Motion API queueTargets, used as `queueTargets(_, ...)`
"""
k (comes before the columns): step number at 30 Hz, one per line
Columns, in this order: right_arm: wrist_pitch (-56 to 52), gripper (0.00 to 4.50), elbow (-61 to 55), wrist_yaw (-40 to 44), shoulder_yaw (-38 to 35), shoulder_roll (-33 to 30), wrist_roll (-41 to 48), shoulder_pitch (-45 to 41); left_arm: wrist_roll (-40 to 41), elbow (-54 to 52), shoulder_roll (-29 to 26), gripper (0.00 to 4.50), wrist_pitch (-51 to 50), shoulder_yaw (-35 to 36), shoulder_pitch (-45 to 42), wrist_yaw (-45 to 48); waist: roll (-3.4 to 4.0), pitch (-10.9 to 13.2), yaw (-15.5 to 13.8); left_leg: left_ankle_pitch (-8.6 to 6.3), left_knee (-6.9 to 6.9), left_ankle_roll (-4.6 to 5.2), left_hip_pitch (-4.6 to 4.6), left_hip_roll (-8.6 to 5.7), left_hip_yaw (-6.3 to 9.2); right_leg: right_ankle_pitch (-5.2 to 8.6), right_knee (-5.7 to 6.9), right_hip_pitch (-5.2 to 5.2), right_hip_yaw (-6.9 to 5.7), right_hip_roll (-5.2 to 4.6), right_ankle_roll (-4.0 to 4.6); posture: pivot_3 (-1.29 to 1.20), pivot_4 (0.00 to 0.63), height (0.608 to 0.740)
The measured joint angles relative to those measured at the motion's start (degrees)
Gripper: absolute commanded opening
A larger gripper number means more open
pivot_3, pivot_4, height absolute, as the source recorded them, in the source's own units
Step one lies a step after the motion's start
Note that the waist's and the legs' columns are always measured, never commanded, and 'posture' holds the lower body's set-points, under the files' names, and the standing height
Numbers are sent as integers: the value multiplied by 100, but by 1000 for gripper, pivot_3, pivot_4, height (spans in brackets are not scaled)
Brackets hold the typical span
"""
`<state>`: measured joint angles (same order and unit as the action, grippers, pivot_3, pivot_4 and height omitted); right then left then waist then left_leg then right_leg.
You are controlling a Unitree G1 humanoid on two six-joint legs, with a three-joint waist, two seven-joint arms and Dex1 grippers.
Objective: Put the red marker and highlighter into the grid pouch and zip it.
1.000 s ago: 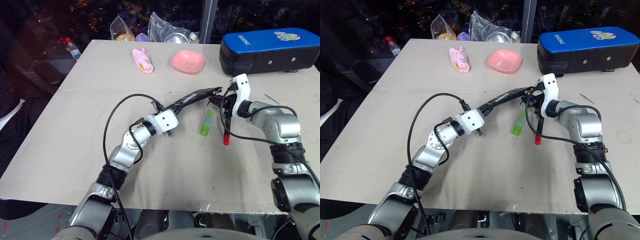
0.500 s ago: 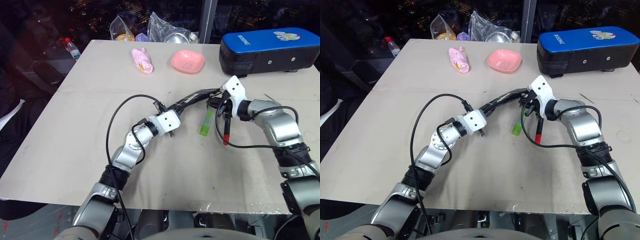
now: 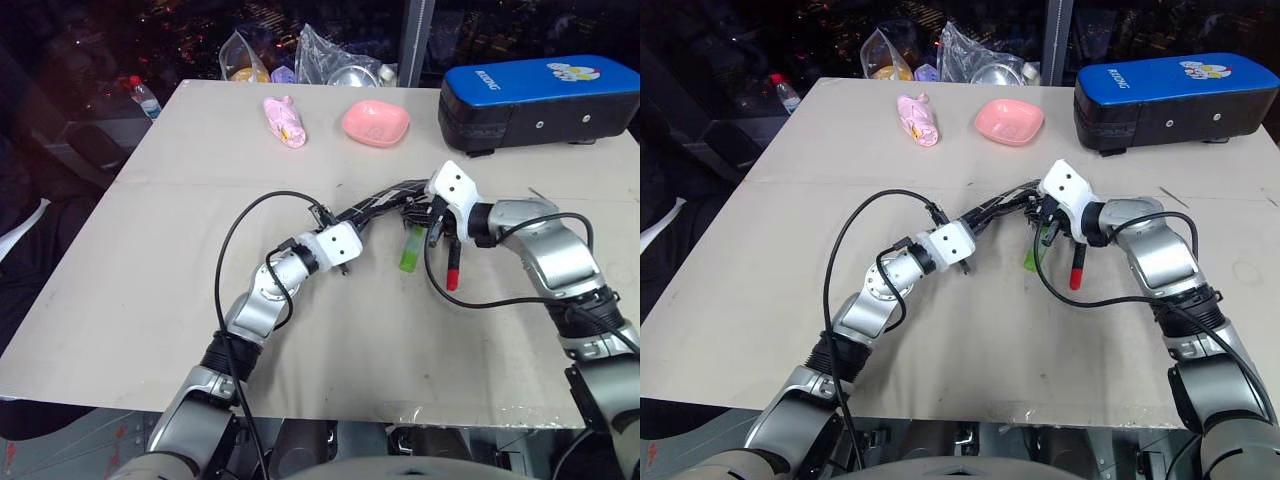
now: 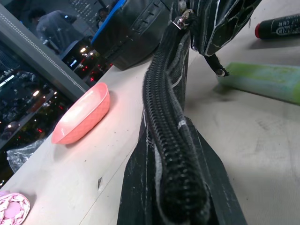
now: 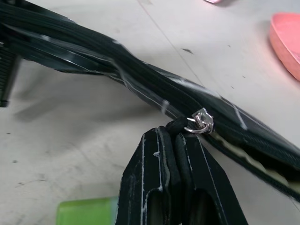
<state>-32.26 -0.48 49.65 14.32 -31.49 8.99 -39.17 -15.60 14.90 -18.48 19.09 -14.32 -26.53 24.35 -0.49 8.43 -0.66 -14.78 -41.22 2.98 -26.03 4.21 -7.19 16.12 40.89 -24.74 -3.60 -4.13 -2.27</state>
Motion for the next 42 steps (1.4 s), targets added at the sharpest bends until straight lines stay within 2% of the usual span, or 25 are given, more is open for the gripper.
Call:
queueTargets(21, 167, 53, -102, 588, 531, 364, -185, -236, -69, 99, 11, 0, 65, -103, 1, -44, 0, 0, 1, 0, 0, 0, 0, 0, 3, 0, 0, 0, -1, 0, 0, 0, 150, 688)
queueTargets(28, 156, 53, -301, 831, 770, 307, -278, -235, -113, 159, 11, 0, 122, -153, 1, -45, 0, 0, 1, 0, 0, 0, 0, 0, 17, 0, 0, 0, -1, 0, 0, 0, 150, 688)
queueTargets(38, 371, 53, -164, 752, 763, 286, -488, -239, -115, 169, -17, 0, 124, -152, 1, -45, 0, 0, -4, 0, 0, 0, 0, -1, 26, 0, -1, 0, -1, -1, 0, 0, 150, 688)
queueTargets(39, 371, 572, -168, 775, 750, 239, -476, -238, -114, 169, -17, 0, 125, -153, 1, -45, 0, 0, -4, 0, 0, 0, 0, -1, 27, 0, -1, 0, -1, -1, 0, 0, 150, 688)
queueTargets(40, 361, 847, -188, 824, 721, 173, -443, -238, -114, 169, -21, 0, 125, -152, 1, -45, 0, 0, -3, 0, 0, 0, 0, -1, 27, 0, -1, 0, -1, 0, 0, 0, 150, 688)
queueTargets(42, 305, 1741, -275, 874, 690, 104, -391, -236, -111, 169, -22, 0, 125, -152, 1, -45, 0, 0, 1, 0, 0, 0, 0, -1, 29, 0, -1, 0, -1, 0, 0, 0, 150, 688)
